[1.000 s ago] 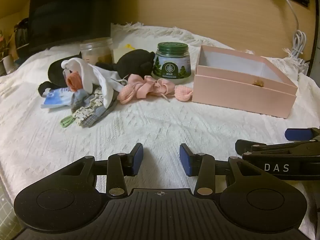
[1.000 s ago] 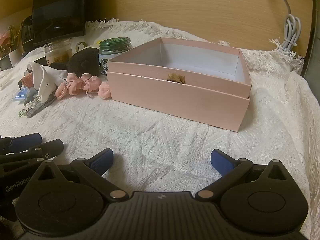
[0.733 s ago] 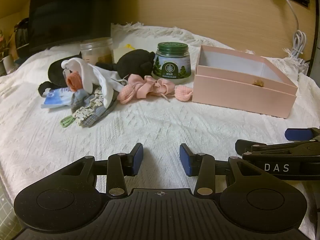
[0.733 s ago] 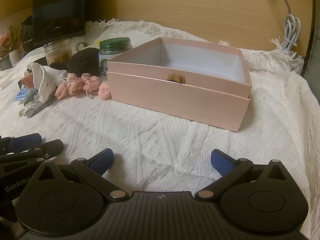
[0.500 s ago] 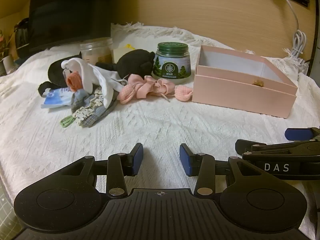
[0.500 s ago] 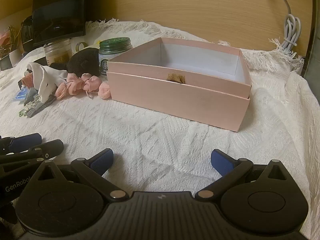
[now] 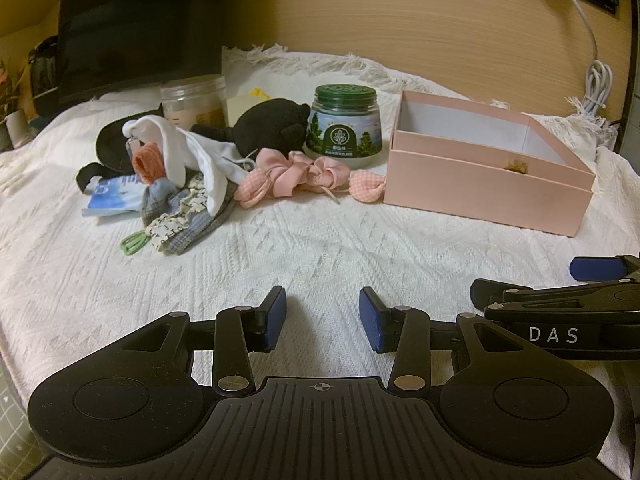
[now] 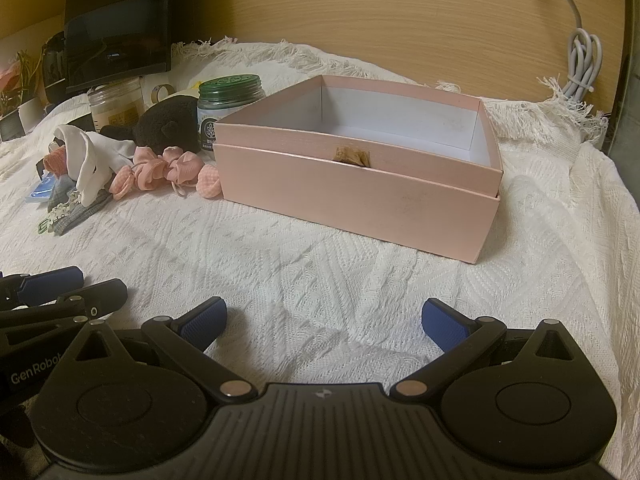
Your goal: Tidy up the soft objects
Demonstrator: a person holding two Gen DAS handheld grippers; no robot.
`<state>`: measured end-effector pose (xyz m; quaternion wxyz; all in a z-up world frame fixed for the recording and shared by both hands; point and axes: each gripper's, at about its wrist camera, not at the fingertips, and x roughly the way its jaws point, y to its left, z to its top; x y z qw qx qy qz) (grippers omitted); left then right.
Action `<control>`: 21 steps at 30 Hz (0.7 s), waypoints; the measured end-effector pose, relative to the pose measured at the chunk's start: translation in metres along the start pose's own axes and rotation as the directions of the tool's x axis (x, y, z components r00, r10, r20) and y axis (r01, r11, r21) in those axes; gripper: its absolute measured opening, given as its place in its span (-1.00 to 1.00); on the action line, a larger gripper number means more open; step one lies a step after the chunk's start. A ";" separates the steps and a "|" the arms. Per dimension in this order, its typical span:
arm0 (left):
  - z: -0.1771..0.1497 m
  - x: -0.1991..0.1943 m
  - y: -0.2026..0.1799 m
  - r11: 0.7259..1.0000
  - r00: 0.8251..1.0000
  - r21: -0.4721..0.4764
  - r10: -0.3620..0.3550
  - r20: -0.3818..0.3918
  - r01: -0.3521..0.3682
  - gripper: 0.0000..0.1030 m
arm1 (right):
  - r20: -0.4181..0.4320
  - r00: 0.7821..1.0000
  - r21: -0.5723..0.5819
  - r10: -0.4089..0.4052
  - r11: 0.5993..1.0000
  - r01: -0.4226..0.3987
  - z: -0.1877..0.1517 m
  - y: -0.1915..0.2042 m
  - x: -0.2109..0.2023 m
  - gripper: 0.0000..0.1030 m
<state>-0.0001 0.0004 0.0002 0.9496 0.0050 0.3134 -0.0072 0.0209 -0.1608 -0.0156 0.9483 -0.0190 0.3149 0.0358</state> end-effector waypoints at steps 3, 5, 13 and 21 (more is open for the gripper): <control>0.000 0.000 0.000 1.000 1.000 0.000 0.000 0.000 0.000 -0.12 | 0.000 1.000 0.000 0.000 1.000 0.000 0.000 0.000 0.000 1.00; 0.000 0.000 0.000 1.000 1.000 0.000 0.000 0.000 0.000 -0.12 | 0.000 1.000 0.000 0.000 1.000 0.000 0.000 0.000 0.000 1.00; 0.000 0.000 0.000 1.000 1.000 0.000 0.000 0.000 0.000 -0.12 | 0.000 1.000 0.000 0.000 1.000 0.000 0.000 0.000 0.000 1.00; 0.000 0.000 0.000 1.000 1.000 0.000 0.000 0.001 0.000 -0.12 | 0.000 1.000 0.000 0.000 1.000 0.000 0.000 0.000 0.000 1.00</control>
